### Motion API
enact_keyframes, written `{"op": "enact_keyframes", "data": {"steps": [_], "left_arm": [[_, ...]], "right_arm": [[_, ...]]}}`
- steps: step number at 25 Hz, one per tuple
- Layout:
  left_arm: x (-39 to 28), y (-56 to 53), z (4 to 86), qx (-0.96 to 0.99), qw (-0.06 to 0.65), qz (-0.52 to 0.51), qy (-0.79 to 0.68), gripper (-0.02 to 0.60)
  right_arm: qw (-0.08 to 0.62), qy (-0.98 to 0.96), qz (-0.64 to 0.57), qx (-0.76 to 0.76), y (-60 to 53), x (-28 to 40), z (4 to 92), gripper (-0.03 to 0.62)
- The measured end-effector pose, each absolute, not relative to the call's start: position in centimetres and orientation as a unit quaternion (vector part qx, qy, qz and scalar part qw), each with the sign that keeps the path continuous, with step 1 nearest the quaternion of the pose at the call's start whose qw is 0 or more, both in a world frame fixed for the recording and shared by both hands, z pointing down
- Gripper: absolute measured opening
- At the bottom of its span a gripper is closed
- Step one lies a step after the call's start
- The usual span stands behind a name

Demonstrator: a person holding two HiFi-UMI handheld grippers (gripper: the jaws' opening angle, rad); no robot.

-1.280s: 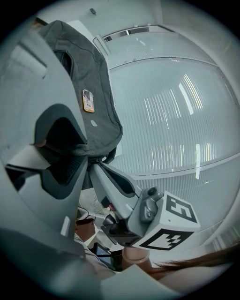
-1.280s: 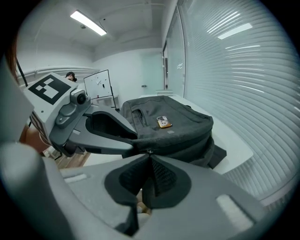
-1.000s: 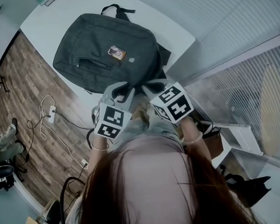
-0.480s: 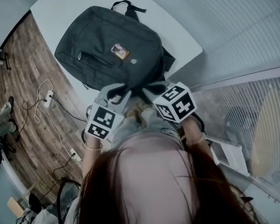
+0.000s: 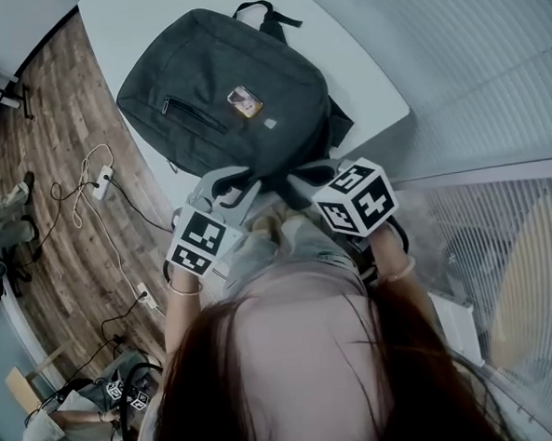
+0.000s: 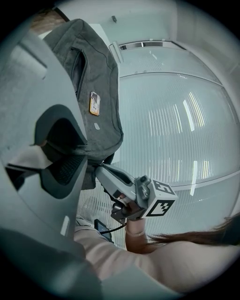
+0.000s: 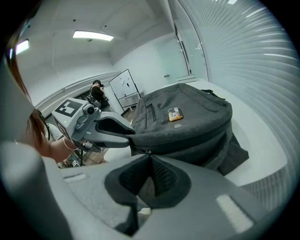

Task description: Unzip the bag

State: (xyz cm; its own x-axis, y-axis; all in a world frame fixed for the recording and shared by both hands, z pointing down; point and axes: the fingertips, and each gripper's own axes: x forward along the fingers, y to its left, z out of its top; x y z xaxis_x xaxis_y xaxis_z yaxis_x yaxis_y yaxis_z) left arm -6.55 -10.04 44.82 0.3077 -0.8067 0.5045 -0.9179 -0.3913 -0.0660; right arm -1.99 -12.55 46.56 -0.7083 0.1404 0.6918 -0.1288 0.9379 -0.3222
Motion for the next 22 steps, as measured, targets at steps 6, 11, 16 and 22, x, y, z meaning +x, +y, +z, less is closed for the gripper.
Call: {"op": "enact_keyframes", "data": {"steps": [6, 11, 16, 22], "left_arm": [[-6.6, -10.1, 44.7, 0.797, 0.120, 0.230, -0.546, 0.075], [-6.4, -10.1, 44.3, 0.798, 0.126, 0.227, -0.545, 0.075], [-6.4, -10.0, 44.0, 0.804, 0.129, 0.219, -0.538, 0.075], [-6.9, -10.2, 44.7, 0.808, 0.136, 0.208, -0.535, 0.075]], "right_arm": [[0.386, -0.909, 0.157, -0.017, -13.8, -1.7, 46.5, 0.008], [0.389, -0.910, 0.142, -0.013, -15.6, -0.9, 46.1, 0.006], [0.385, -0.913, 0.134, -0.001, -17.6, -0.5, 45.7, 0.008], [0.376, -0.919, 0.115, 0.022, -20.7, -0.6, 46.4, 0.008]]}}
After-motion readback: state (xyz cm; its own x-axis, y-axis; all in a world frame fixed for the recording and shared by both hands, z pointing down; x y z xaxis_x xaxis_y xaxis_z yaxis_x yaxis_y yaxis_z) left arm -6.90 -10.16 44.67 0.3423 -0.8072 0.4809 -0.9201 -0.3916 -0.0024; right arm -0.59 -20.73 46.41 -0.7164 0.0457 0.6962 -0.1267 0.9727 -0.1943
